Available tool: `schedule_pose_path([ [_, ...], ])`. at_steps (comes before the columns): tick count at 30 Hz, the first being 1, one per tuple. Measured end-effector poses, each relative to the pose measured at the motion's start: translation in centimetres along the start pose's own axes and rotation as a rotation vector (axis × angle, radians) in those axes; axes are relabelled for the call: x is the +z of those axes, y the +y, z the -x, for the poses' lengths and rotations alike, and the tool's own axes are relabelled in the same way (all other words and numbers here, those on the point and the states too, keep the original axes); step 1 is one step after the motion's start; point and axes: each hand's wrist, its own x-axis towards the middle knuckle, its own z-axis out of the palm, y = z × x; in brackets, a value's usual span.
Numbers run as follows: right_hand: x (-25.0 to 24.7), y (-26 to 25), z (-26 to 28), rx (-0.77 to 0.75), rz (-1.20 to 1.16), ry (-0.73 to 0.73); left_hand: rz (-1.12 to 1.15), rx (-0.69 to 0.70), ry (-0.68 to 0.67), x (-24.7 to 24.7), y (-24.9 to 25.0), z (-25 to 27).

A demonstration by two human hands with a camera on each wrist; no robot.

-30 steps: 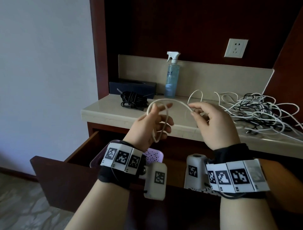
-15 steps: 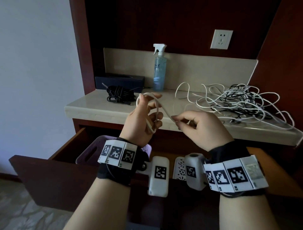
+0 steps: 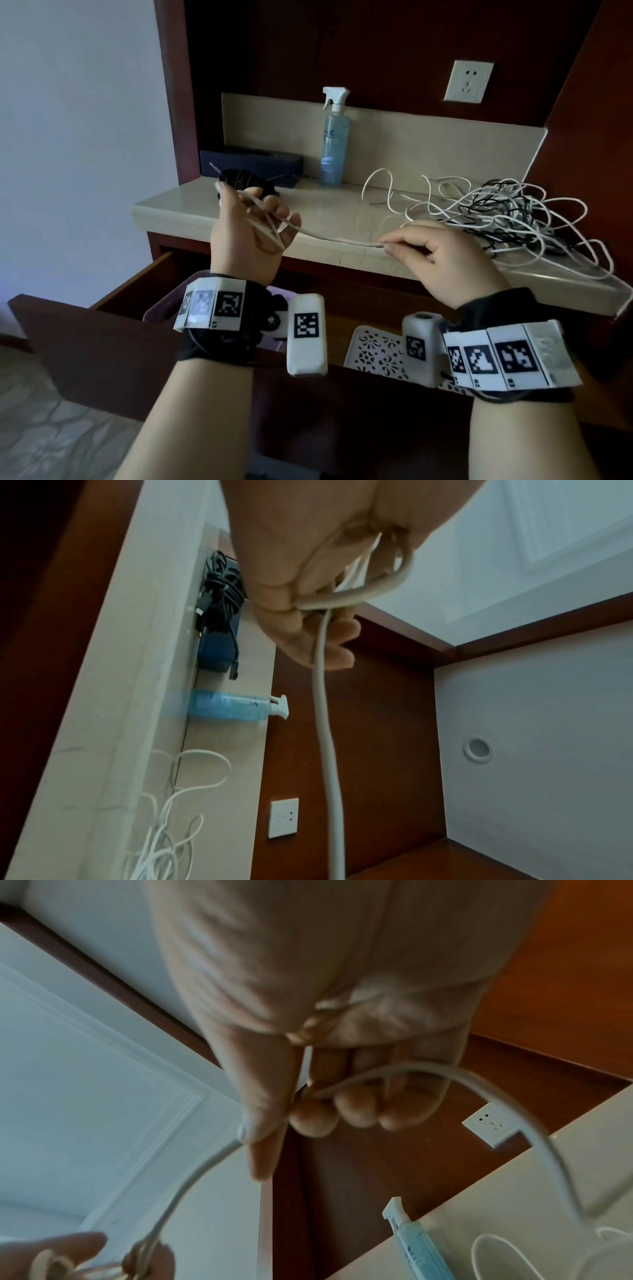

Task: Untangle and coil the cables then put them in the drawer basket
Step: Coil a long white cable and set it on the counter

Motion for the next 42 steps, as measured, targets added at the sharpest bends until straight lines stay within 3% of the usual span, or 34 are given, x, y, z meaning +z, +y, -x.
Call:
schedule_pose_path([
  [5, 0.2, -0.4, -0.1, -0.170, -0.030, 0.077, -0.158, 0.065, 0.031, -0.2, -0.3, 0.4],
  [10, 0.3, -1.3, -0.6, -0.292, -0.094, 0.009, -0.355, 0.074, -0.004, 0.3, -1.4, 1.3],
  [13, 0.2, -1.3, -0.7, -0.288, -0.137, -0.005, -0.480, 0.040, -0.002, 0.9, -2.3, 1.5],
  [16, 0.1, -1.3, -0.7, -0.290, -0.160, 0.001, -0.623, -0.001, -0.090, 1.2, -3.3, 2.4],
  [23, 1.0, -0.9, -0.4, -0.181, -0.214, 0.176, -0.720, -0.191, -0.324, 1.6, -5.2, 4.1],
  [28, 1.4, -1.1, -1.5, -0.202, -0.166, 0.295, -0.893, -0.294, -0.443, 0.9, -4.8, 4.0],
  [32, 1.9, -1.5, -2.9, -0.201, -0.170, 0.310, -1.028, -0.356, -0.551, 0.5, -3.0, 3.0],
  [42, 4.6, -4.0, -4.6, -0.225, -0.142, 0.324, -0.979, -0.378, -0.509, -1.6, -1.3, 1.3],
])
